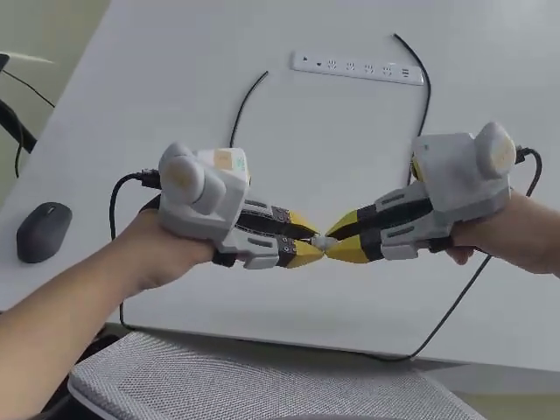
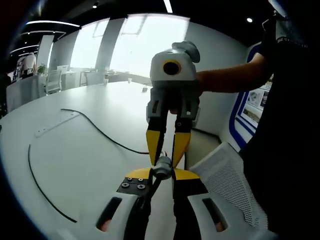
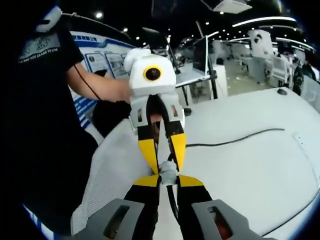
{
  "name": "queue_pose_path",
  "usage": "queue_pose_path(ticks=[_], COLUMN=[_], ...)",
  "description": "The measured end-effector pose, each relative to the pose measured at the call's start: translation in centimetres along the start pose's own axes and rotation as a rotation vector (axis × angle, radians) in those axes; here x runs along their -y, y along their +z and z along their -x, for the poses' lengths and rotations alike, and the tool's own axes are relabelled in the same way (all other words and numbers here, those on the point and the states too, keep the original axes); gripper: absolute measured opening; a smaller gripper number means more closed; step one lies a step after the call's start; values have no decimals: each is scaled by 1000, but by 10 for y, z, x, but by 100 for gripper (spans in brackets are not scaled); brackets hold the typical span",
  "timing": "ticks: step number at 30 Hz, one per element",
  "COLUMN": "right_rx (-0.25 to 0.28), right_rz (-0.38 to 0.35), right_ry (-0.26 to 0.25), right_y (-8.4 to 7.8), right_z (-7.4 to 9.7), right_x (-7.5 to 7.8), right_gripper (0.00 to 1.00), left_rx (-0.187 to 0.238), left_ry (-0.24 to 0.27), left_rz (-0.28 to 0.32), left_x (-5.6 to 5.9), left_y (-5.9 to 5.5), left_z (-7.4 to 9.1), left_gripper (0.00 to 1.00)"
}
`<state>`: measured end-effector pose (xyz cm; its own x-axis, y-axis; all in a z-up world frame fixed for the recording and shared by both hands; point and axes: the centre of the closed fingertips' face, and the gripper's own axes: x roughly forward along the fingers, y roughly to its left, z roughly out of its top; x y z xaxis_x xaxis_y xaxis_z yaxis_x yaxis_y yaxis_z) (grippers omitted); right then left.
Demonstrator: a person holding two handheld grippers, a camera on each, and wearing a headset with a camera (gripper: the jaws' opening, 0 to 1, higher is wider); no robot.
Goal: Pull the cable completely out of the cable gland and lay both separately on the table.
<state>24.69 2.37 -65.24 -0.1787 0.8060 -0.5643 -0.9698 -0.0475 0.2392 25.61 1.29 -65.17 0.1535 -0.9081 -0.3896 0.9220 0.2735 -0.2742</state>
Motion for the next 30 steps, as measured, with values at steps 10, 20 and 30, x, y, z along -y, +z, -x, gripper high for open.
queue_pose_path(ticks=[10, 20, 30], right_rx=[-151, -195, -168], right_rz=[320, 522, 469], right_ry=[-195, -402, -412], right_y=[-4, -5, -5], right_z=[-3, -1, 2], right_x=[-1, 5, 5], right_gripper=[7, 7, 8], left_rx=[-3, 13, 5], left_ry=[2, 10, -1], left_rz=[48, 122, 115], left_x=[-1, -6, -1], left_y=[-4, 0, -1], left_z=[0, 0, -2], left_gripper=[15, 15, 15])
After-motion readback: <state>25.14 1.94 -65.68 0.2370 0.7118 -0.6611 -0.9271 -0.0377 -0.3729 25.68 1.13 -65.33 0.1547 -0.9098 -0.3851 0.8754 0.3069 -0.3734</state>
